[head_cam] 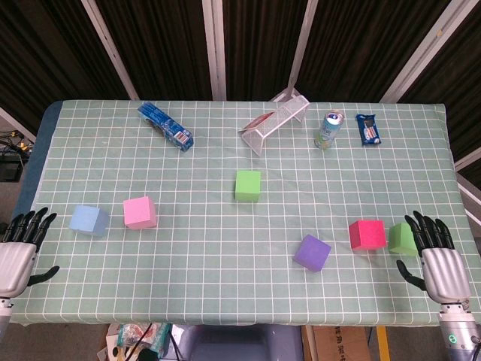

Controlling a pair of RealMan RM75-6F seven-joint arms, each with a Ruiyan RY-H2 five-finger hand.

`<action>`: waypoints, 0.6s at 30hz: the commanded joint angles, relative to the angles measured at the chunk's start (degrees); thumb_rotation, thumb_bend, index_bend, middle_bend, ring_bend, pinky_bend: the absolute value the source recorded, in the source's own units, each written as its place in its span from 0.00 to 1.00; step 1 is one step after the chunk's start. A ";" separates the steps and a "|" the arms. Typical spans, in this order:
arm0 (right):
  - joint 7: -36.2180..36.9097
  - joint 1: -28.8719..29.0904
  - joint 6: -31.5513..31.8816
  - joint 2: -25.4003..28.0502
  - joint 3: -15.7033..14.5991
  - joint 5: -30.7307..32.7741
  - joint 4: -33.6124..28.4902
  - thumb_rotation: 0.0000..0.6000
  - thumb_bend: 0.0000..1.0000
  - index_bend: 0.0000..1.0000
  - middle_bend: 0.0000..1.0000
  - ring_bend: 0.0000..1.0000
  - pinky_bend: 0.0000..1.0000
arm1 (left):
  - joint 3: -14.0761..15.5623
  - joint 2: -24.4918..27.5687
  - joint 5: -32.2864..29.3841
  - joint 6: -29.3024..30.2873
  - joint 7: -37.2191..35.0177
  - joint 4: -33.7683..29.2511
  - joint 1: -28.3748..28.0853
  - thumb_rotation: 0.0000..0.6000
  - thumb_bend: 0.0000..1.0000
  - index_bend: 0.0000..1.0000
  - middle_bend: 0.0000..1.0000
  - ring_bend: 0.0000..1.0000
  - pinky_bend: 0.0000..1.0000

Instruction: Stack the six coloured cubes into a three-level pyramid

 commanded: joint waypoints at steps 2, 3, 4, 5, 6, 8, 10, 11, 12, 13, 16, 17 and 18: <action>-0.19 0.16 -0.56 -0.06 0.09 0.61 -0.39 1.00 0.33 0.00 0.00 0.00 0.00 | -0.05 0.01 -0.49 -0.14 0.11 -0.07 0.09 1.00 0.01 0.00 0.00 0.00 0.03; -0.22 0.17 -0.64 -0.05 0.09 0.70 -0.49 1.00 0.33 0.00 0.00 0.00 0.00 | -0.08 0.01 -0.62 -0.15 0.13 -0.08 0.11 1.00 0.01 0.00 0.00 0.00 0.03; -0.22 0.18 -0.81 -0.04 0.08 0.87 -0.71 1.00 0.33 0.00 0.00 0.00 0.00 | -0.13 -0.01 -0.99 -0.27 0.13 -0.13 0.16 1.00 0.01 0.00 0.00 0.00 0.03; -0.22 0.20 -0.92 -0.04 0.08 0.97 -0.81 1.00 0.33 0.00 0.00 0.00 0.00 | -0.16 -0.03 -1.26 -0.43 0.10 -0.17 0.16 1.00 0.01 0.00 0.00 0.00 0.03; -0.23 0.23 -1.03 -0.05 0.08 1.06 -0.89 1.00 0.33 0.00 0.00 0.00 0.00 | -0.21 -0.06 -1.60 -0.64 0.06 -0.22 0.15 1.00 0.01 0.00 0.00 0.00 0.03; -0.26 0.39 -1.53 -0.09 0.10 1.40 -1.09 1.00 0.33 0.00 0.00 0.00 0.00 | -0.50 -0.19 -2.57 -1.34 0.13 -0.29 -0.06 1.00 0.01 0.00 0.00 0.00 0.03; -0.15 0.54 -2.10 -0.07 0.13 1.85 -1.36 1.00 0.33 0.00 0.00 0.00 0.00 | -0.90 -0.34 -3.49 -2.01 0.28 -0.45 -0.36 1.00 0.01 0.00 0.00 0.00 0.03; -0.16 0.63 -2.44 0.03 0.15 2.14 -1.54 1.00 0.33 0.00 0.00 0.00 0.00 | -1.31 -0.41 -4.05 -2.36 0.45 -0.82 -0.66 1.00 0.01 0.00 0.00 0.00 0.03; -0.06 0.64 -2.66 0.16 0.15 2.40 -1.71 1.00 0.33 0.00 0.00 0.00 0.00 | -1.60 -0.39 -4.42 -2.56 0.64 -1.24 -0.87 1.00 0.01 0.00 0.00 0.00 0.03; 0.14 0.63 -2.82 0.32 0.15 2.58 -1.91 1.00 0.33 0.00 0.00 0.00 0.00 | -1.97 -0.32 -4.86 -2.76 0.63 -1.91 -1.09 1.00 0.01 0.00 0.00 0.00 0.03; 0.84 0.64 -3.10 0.68 0.14 2.83 -2.20 1.00 0.33 0.00 0.00 0.00 0.00 | -3.04 0.44 -6.92 -4.51 1.76 -4.17 -2.20 1.00 0.01 0.00 0.00 0.00 0.03; 1.06 0.68 -3.29 0.74 0.12 2.92 -2.25 1.00 0.33 0.00 0.00 0.00 0.00 | -3.57 0.85 -7.91 -5.39 2.49 -5.17 -2.80 1.00 0.01 0.00 0.00 0.00 0.03; 1.27 0.75 -3.49 0.79 0.12 3.02 -2.30 1.00 0.33 0.00 0.00 0.00 0.00 | -4.17 1.23 -8.78 -6.19 3.21 -6.19 -3.47 1.00 0.01 0.00 0.00 0.00 0.03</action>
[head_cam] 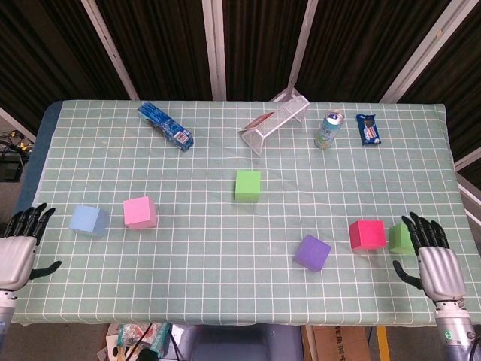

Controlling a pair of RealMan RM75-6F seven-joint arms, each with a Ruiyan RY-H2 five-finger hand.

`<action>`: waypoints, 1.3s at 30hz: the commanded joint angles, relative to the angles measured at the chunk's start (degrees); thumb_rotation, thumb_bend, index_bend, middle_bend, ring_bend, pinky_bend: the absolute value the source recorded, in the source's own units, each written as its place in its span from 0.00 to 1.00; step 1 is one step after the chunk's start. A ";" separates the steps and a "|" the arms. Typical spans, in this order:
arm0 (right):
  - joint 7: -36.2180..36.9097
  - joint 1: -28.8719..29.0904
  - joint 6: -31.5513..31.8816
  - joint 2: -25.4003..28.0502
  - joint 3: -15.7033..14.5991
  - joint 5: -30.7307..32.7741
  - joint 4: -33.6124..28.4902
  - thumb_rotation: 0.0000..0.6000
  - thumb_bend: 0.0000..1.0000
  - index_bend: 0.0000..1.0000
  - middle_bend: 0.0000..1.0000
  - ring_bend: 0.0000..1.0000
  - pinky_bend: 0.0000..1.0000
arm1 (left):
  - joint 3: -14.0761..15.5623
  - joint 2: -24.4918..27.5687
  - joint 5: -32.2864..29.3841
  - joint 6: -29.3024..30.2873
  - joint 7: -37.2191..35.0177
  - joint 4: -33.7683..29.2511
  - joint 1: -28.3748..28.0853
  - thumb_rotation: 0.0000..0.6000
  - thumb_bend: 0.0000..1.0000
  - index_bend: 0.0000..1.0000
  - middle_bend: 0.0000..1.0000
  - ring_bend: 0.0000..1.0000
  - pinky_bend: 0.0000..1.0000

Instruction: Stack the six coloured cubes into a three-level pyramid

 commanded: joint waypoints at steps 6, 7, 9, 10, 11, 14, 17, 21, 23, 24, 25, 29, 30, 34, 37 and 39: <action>1.26 0.42 -1.68 0.56 -0.04 1.11 -0.72 1.00 0.33 0.00 0.00 0.00 0.00 | -5.70 2.90 -9.35 -8.19 7.79 -8.38 -7.09 1.00 0.03 0.00 0.00 0.00 0.04; 1.43 0.47 -1.82 0.63 -0.01 1.24 -0.85 1.00 0.33 0.00 0.00 0.00 0.00 | -6.42 2.97 -11.13 -9.39 8.85 -9.15 -8.14 1.00 0.04 0.00 0.01 0.00 0.05; 1.76 0.54 -2.08 0.75 0.05 1.49 -0.99 1.00 0.33 0.00 0.00 0.00 0.00 | -7.78 2.78 -14.61 -11.43 10.65 -10.22 -10.16 1.00 0.06 0.00 0.05 0.00 0.07; 1.91 0.57 -2.20 0.80 0.06 1.58 -1.05 1.00 0.33 0.00 0.00 0.00 0.00 | -8.41 2.57 -16.33 -12.39 11.44 -10.55 -11.19 1.00 0.06 0.00 0.08 0.00 0.08; 2.06 0.60 -2.32 0.85 0.07 1.69 -1.10 1.00 0.33 0.00 0.00 0.00 0.00 | -9.12 2.26 -18.07 -13.38 12.40 -10.68 -12.40 1.00 0.06 0.00 0.11 0.00 0.09; 2.57 0.69 -2.69 1.01 0.10 1.99 -1.23 1.00 0.33 0.00 0.00 0.00 0.00 | -10.52 1.24 -23.24 -15.97 16.07 -10.43 -15.93 1.00 0.06 0.00 0.14 0.00 0.10; 3.05 0.76 -3.05 1.24 0.10 2.24 -1.36 1.00 0.33 0.00 0.00 0.00 0.00 | -11.34 -0.26 -28.93 -18.19 20.19 -9.26 -19.70 1.00 0.06 0.00 0.18 0.01 0.11; 3.54 0.71 -3.20 1.52 0.07 2.46 -1.41 1.00 0.33 0.00 0.00 0.00 0.00 | -11.55 -1.94 -34.22 -20.20 23.63 -7.69 -23.17 1.00 0.06 0.00 0.21 0.03 0.14; 3.78 0.65 -3.19 1.70 0.08 2.58 -1.36 1.00 0.33 0.00 0.00 0.00 0.00 | -11.29 -3.25 -36.82 -20.81 25.66 -6.52 -25.12 1.00 0.06 0.00 0.21 0.03 0.14; 3.90 0.61 -3.19 1.77 0.07 2.63 -1.36 1.00 0.33 0.00 0.00 0.00 0.00 | -11.03 -3.89 -37.84 -21.14 26.54 -5.99 -26.00 1.00 0.06 0.00 0.21 0.03 0.14; 4.01 0.57 -3.18 1.85 0.07 2.69 -1.33 1.00 0.33 0.00 0.00 0.00 0.00 | -10.78 -4.46 -38.80 -21.39 27.28 -5.52 -26.76 1.00 0.06 0.00 0.21 0.03 0.14; 4.29 0.41 -3.03 2.10 0.04 2.76 -1.23 1.00 0.33 0.00 0.00 0.00 0.00 | -9.80 -6.67 -41.99 -22.10 29.02 -4.36 -29.23 1.00 0.06 0.00 0.22 0.03 0.14; 4.34 0.37 -3.00 2.14 0.03 2.79 -1.22 1.00 0.33 0.00 0.00 0.00 0.00 | -9.60 -7.26 -42.72 -22.27 29.19 -4.22 -29.76 1.00 0.06 0.00 0.22 0.03 0.14; 4.53 0.24 -2.92 2.31 0.04 2.96 -1.13 1.00 0.33 0.00 0.00 0.00 0.00 | -8.79 -9.09 -44.50 -22.07 29.77 -3.68 -31.39 1.00 0.06 0.00 0.23 0.03 0.14; 4.65 0.18 -2.99 2.41 -0.04 3.01 -1.11 1.00 0.33 0.00 0.00 0.00 0.00 | -7.97 -9.92 -45.14 -21.78 30.20 -3.37 -32.25 1.00 0.06 0.00 0.23 0.03 0.14; 4.73 0.18 -3.11 2.52 -0.09 3.03 -1.10 1.00 0.33 0.00 0.00 0.00 0.00 | -7.50 -10.36 -45.37 -21.51 30.33 -3.04 -32.70 1.00 0.06 0.00 0.23 0.03 0.14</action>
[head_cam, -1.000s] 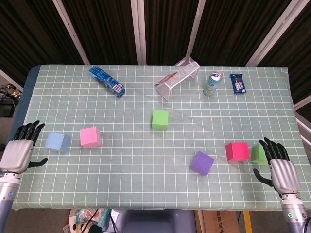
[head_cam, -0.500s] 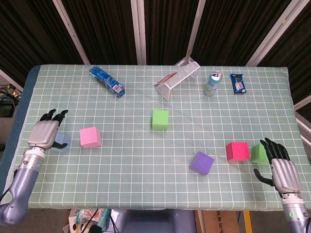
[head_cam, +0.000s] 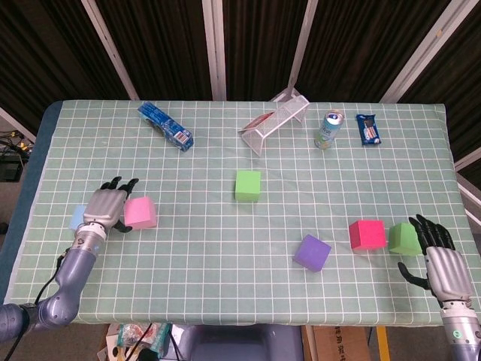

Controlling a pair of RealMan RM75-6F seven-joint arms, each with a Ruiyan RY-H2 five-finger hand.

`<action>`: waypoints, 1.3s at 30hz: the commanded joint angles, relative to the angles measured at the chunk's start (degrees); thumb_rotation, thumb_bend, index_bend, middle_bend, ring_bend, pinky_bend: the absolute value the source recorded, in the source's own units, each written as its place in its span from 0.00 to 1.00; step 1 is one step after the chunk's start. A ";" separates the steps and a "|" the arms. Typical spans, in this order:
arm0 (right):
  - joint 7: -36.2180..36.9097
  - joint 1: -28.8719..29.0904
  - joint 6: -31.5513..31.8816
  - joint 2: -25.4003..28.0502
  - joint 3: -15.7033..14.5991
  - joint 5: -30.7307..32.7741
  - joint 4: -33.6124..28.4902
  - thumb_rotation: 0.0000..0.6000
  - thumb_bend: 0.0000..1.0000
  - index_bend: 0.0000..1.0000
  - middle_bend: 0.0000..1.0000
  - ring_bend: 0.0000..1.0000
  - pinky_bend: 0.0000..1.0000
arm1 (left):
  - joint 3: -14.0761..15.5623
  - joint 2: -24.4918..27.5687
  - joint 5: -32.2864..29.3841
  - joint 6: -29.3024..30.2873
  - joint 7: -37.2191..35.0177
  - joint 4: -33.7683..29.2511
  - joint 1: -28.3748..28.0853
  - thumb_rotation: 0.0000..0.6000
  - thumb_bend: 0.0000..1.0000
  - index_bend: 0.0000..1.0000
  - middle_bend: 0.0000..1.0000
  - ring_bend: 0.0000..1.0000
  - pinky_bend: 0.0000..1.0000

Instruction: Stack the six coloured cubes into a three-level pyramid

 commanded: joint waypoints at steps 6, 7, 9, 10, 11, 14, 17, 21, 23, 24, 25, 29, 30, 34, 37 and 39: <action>0.53 0.05 -0.45 0.30 -0.11 0.10 -0.12 1.00 0.33 0.00 0.00 0.00 0.00 | 1.29 -2.05 -1.21 0.51 -0.32 1.73 -1.43 1.00 0.09 0.02 0.26 0.03 0.14; 0.57 0.07 -0.49 0.33 -0.12 0.10 -0.14 1.00 0.33 0.00 0.00 0.00 0.00 | 1.46 -2.37 -1.21 0.63 -0.35 2.02 -1.60 1.00 0.11 0.03 0.28 0.04 0.14; 0.66 0.09 -0.61 0.37 -0.14 0.13 -0.21 1.00 0.33 0.00 0.00 0.00 0.00 | 1.76 -2.99 -1.28 0.80 -0.45 2.60 -1.91 1.00 0.17 0.04 0.31 0.04 0.14; 0.70 0.09 -0.66 0.40 -0.16 0.14 -0.25 1.00 0.33 0.00 0.00 0.00 0.00 | 1.87 -3.26 -1.41 0.88 -0.51 2.86 -2.05 1.00 0.21 0.05 0.33 0.05 0.14; 0.73 0.09 -0.67 0.42 -0.17 0.13 -0.27 1.00 0.33 0.00 0.00 0.00 0.00 | 1.96 -3.52 -1.51 1.04 -0.51 3.11 -2.21 1.00 0.24 0.06 0.34 0.05 0.14; 0.76 0.08 -0.65 0.45 -0.14 0.18 -0.32 1.00 0.33 0.00 0.00 0.00 0.00 | 2.27 -4.12 -1.77 1.49 -0.39 3.72 -2.64 1.00 0.32 0.10 0.39 0.07 0.15; 0.93 0.04 -0.76 0.50 -0.13 0.40 -0.43 1.00 0.33 0.00 0.00 0.00 0.00 | 1.81 -4.26 -1.11 2.25 -1.19 3.54 -2.92 1.00 0.33 0.11 0.40 0.07 0.16; 1.00 0.06 -0.93 0.60 -0.13 0.56 -0.55 1.00 0.33 0.00 0.00 0.00 0.00 | 0.33 -3.32 -0.09 2.39 -1.71 1.97 -4.19 1.00 0.33 0.11 0.40 0.07 0.16; 1.07 0.09 -1.04 0.63 -0.13 0.60 -0.64 1.00 0.33 0.00 0.00 0.00 0.00 | -0.66 -2.87 -0.42 1.93 -1.22 1.41 -5.51 1.00 0.33 0.11 0.40 0.07 0.16; 1.08 0.12 -1.10 0.64 -0.13 0.61 -0.66 1.00 0.33 0.00 0.00 0.00 0.00 | -1.12 -2.78 -0.75 1.73 -0.96 1.29 -6.19 1.00 0.33 0.11 0.40 0.07 0.16; 1.08 0.15 -1.17 0.63 -0.13 0.64 -0.66 1.00 0.33 0.00 0.00 0.00 0.00 | -1.61 -2.80 -1.18 1.56 -0.68 1.29 -6.90 1.00 0.33 0.11 0.40 0.07 0.16; 1.14 0.26 -1.48 0.61 -0.08 0.90 -0.74 1.00 0.33 0.00 0.00 0.00 0.00 | -3.07 -3.58 -3.02 0.86 0.41 2.20 -9.53 1.00 0.33 0.11 0.40 0.07 0.16; 1.16 0.28 -1.55 0.61 -0.07 0.95 -0.77 1.00 0.33 0.00 0.00 0.00 0.00 | -3.30 -3.84 -3.49 0.66 0.68 2.55 -10.10 1.00 0.33 0.11 0.40 0.07 0.16; 1.42 0.39 -1.95 0.62 0.05 1.43 -0.86 1.00 0.33 0.00 0.00 0.00 0.00 | -4.51 -6.23 -6.82 -1.06 2.75 5.90 -14.12 1.00 0.33 0.11 0.40 0.08 0.16; 1.65 0.55 -2.49 0.63 0.12 1.89 -0.92 1.00 0.33 0.00 0.00 0.00 0.00 | -5.14 -8.61 -8.90 -2.66 4.56 9.32 -17.55 1.00 0.33 0.11 0.40 0.09 0.16; 1.74 0.64 -2.78 0.66 0.17 2.14 -1.00 1.00 0.33 0.00 0.00 0.00 0.00 | -5.52 -10.50 -10.32 -3.80 5.62 12.03 -19.89 1.00 0.33 0.11 0.40 0.09 0.16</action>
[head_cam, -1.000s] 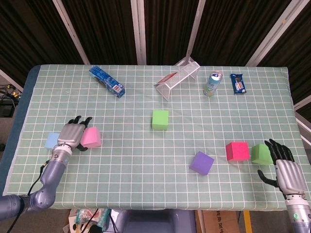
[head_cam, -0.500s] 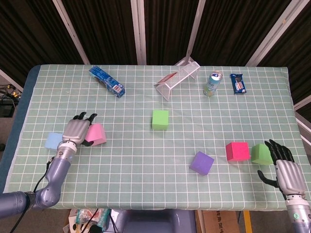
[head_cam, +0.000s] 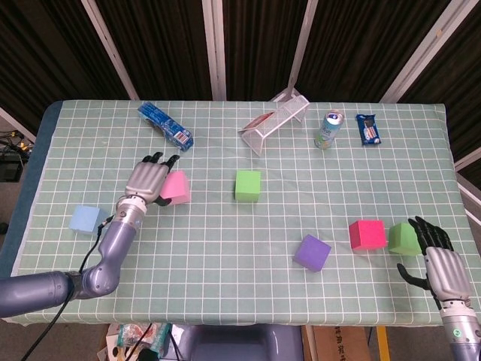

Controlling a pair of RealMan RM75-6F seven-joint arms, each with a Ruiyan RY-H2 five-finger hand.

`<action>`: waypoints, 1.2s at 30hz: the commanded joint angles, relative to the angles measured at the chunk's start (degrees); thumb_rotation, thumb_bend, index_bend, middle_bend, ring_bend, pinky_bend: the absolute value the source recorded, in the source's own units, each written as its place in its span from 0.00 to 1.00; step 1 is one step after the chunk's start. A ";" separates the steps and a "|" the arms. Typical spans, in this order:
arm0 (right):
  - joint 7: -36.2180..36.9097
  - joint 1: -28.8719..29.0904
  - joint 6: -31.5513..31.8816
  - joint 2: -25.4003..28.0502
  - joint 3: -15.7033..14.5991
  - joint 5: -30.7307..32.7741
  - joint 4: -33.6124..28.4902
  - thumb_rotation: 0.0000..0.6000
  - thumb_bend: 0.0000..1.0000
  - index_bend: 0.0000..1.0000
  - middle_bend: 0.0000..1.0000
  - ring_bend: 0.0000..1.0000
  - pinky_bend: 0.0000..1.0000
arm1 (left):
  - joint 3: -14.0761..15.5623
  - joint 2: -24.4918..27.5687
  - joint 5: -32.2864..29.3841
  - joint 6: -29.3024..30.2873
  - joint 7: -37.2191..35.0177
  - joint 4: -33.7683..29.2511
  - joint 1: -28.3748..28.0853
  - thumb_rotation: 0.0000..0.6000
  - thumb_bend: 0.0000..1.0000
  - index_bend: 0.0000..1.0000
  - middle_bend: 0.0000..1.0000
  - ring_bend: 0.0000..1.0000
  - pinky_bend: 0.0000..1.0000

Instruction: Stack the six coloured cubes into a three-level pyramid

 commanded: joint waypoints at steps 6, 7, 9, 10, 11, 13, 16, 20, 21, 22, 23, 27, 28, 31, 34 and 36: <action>0.23 0.23 -0.82 0.06 0.10 0.82 -0.28 1.00 0.33 0.00 0.00 0.00 0.00 | -1.15 -7.40 -5.35 -7.07 3.62 11.17 -9.30 1.00 0.33 0.11 0.40 0.09 0.16; 0.31 0.24 -0.95 0.10 0.12 0.98 -0.31 1.00 0.33 0.00 0.00 0.00 0.00 | -0.94 -8.07 -5.99 -8.21 3.79 12.65 -10.24 1.00 0.33 0.11 0.40 0.09 0.16; 0.53 0.25 -1.11 0.18 0.18 1.22 -0.35 1.00 0.33 0.00 0.00 0.00 0.00 | -0.55 -8.91 -6.79 -9.64 3.97 14.51 -11.46 1.00 0.33 0.11 0.40 0.09 0.16; 0.62 0.24 -1.14 0.23 0.20 1.29 -0.35 1.00 0.33 0.00 0.00 0.00 0.00 | -0.33 -9.28 -7.15 -10.26 3.99 15.31 -11.98 1.00 0.33 0.11 0.40 0.09 0.16; 0.74 0.23 -1.15 0.29 0.22 1.35 -0.34 1.00 0.33 0.00 0.00 0.00 0.00 | -0.06 -9.60 -7.49 -10.85 4.02 16.00 -12.44 1.00 0.33 0.11 0.40 0.09 0.16; 0.99 0.19 -1.18 0.38 0.24 1.43 -0.33 1.00 0.33 0.00 0.00 0.00 0.00 | 0.48 -10.17 -8.11 -11.74 4.04 17.18 -13.27 1.00 0.33 0.11 0.40 0.09 0.16; 1.32 0.16 -1.26 0.53 0.24 1.50 -0.25 1.00 0.33 0.00 0.00 0.00 0.00 | 1.11 -11.33 -8.38 -12.23 3.60 18.96 -14.17 1.00 0.33 0.11 0.41 0.09 0.16; 1.59 0.10 -1.28 0.63 0.22 1.50 -0.23 1.00 0.33 0.00 0.00 0.00 0.00 | 1.78 -12.66 -8.44 -12.63 3.10 20.87 -14.98 1.00 0.33 0.12 0.42 0.09 0.16; 1.62 0.10 -1.29 0.65 0.21 1.48 -0.23 1.00 0.33 0.00 0.00 0.00 0.00 | 1.86 -12.94 -8.32 -12.60 2.96 21.22 -15.12 1.00 0.33 0.12 0.42 0.09 0.16; 1.68 0.10 -1.30 0.68 0.20 1.46 -0.23 1.00 0.33 0.00 0.00 0.00 0.00 | 1.91 -13.36 -8.07 -12.55 2.67 21.73 -15.31 1.00 0.33 0.12 0.42 0.09 0.16; 1.72 0.09 -1.30 0.70 0.20 1.44 -0.23 1.00 0.33 0.00 0.00 0.00 0.00 | 1.93 -13.74 -7.77 -12.48 2.33 22.22 -15.47 1.00 0.33 0.12 0.42 0.09 0.16; 1.92 0.09 -1.40 0.77 0.18 1.47 -0.25 1.00 0.33 0.00 0.00 0.00 0.00 | 1.89 -14.74 -7.02 -12.55 1.36 23.93 -16.14 1.00 0.33 0.12 0.42 0.09 0.16; 1.98 0.11 -1.48 0.78 0.20 1.54 -0.25 1.00 0.33 0.00 0.00 0.00 0.00 | 1.94 -14.83 -6.93 -12.59 1.27 24.26 -16.31 1.00 0.33 0.12 0.42 0.09 0.16; 2.17 0.18 -1.79 0.84 0.20 1.72 -0.34 1.00 0.33 0.00 0.00 0.00 0.00 | 2.15 -14.89 -6.71 -12.53 1.30 24.92 -16.84 1.00 0.33 0.12 0.42 0.09 0.16; 2.42 0.26 -2.05 0.94 0.19 1.77 -0.46 1.00 0.33 0.00 0.00 0.00 0.00 | 2.30 -14.99 -6.79 -12.52 1.32 25.44 -17.27 1.00 0.33 0.12 0.42 0.09 0.16; 2.52 0.28 -2.11 0.96 0.17 1.72 -0.54 1.00 0.33 0.00 0.00 0.00 0.00 | 2.46 -15.19 -7.05 -12.68 1.33 25.82 -17.51 1.00 0.33 0.12 0.42 0.09 0.16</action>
